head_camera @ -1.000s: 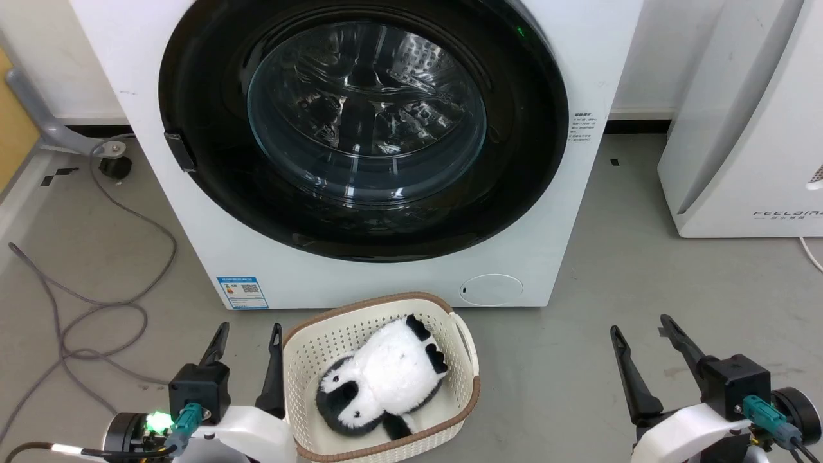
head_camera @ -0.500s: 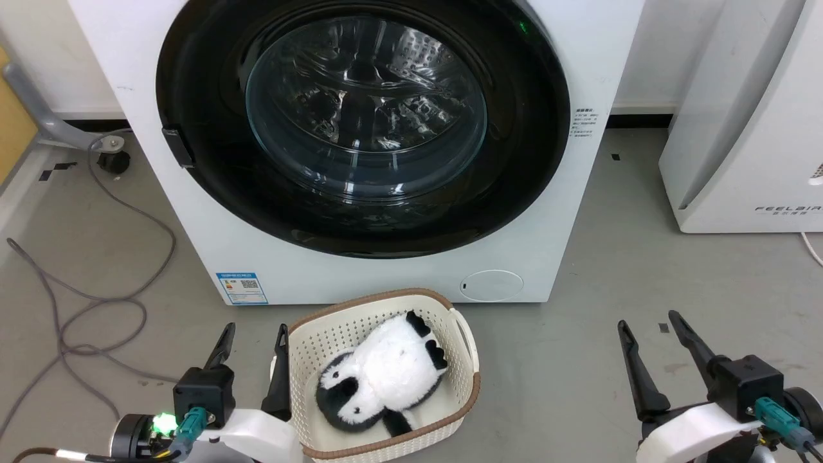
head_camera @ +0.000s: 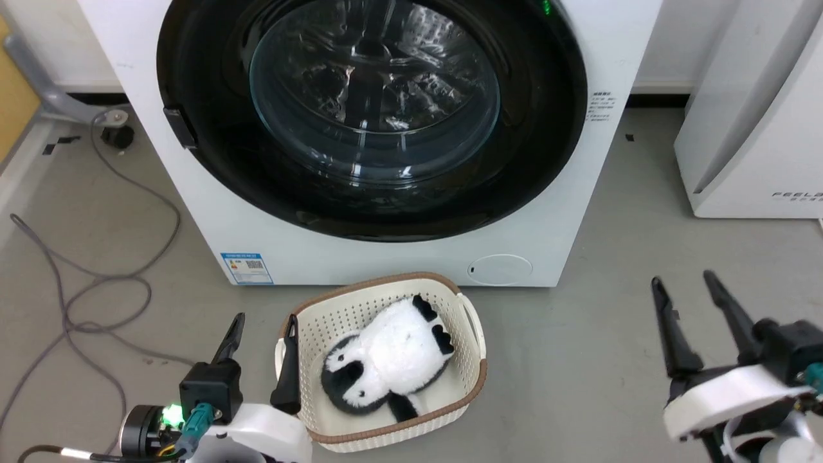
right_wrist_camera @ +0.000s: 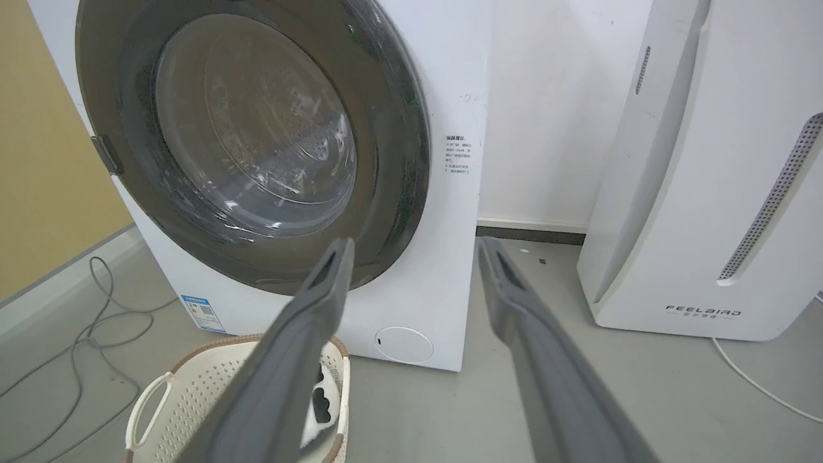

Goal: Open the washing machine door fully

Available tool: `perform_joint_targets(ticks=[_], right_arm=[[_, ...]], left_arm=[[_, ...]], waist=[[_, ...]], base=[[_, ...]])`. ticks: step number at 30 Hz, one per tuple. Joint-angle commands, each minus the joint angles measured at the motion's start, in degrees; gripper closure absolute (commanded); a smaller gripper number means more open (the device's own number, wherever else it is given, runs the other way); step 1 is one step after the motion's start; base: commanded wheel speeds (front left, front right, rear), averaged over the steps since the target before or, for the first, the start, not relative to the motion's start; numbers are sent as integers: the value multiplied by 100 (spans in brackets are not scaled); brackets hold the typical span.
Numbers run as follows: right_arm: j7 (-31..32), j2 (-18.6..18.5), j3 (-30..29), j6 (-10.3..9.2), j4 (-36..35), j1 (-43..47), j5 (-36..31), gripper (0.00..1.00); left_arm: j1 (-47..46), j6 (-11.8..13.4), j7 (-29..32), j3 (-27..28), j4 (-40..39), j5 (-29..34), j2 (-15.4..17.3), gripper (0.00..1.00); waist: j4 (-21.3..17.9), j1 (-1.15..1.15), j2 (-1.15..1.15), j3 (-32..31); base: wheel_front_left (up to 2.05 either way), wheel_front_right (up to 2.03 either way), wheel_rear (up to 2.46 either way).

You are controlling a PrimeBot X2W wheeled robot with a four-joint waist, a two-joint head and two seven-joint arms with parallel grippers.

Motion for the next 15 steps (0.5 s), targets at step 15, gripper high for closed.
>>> perform_joint_targets(ticks=[15], right_arm=[[746, -218, -539, -2, 235, -1130, 1277, 0]], left_arm=[[-258, 88, -233, -196, 38, -113, 4, 0]], waist=[[164, 0, 0, 318]], base=[[0, 0, 0]])
